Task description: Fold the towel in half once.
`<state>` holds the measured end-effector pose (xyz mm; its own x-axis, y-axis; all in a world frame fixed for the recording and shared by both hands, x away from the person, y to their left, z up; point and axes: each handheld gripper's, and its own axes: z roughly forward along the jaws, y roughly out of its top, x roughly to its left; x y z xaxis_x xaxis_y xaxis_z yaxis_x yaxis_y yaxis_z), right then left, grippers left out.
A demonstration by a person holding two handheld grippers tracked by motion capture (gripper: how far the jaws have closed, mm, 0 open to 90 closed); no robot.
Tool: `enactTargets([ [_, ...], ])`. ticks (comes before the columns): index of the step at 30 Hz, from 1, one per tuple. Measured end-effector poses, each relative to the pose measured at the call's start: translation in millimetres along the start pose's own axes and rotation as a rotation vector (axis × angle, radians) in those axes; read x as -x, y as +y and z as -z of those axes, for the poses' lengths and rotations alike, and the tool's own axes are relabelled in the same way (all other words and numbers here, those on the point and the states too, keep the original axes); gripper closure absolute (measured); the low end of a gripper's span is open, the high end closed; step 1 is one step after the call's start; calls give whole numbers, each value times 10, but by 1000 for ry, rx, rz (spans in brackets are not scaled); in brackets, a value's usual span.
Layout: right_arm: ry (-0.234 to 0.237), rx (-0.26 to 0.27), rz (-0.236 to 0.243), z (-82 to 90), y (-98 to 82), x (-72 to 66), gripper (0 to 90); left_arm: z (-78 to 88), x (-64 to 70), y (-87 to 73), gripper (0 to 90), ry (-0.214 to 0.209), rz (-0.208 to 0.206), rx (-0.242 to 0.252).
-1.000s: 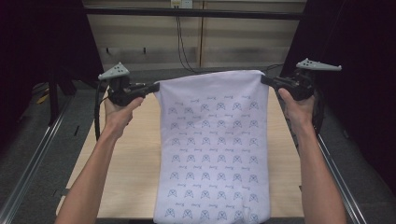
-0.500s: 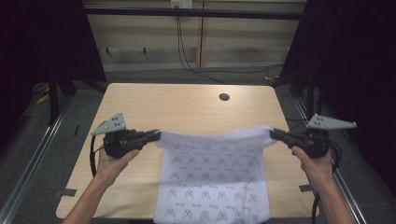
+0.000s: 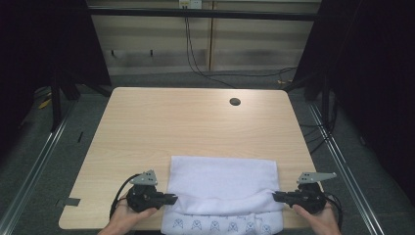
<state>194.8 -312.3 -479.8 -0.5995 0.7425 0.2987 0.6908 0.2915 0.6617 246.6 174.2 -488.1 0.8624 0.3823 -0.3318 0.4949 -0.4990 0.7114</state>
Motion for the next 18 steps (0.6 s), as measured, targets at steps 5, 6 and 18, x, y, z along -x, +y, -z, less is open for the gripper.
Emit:
enactTargets([
  [5, -15, -54, 23, -96, -3, -18, 876, -76, -63, -25, 857, 28, 35, -35],
  [6, -15, -72, 18, -127, -10, -20, 876, -111, -116, -24, 858, 13, 47, -50],
  [18, -66, -68, 25, -295, 123, 11, 875, -81, -376, 84, 870, 94, 63, -44],
])
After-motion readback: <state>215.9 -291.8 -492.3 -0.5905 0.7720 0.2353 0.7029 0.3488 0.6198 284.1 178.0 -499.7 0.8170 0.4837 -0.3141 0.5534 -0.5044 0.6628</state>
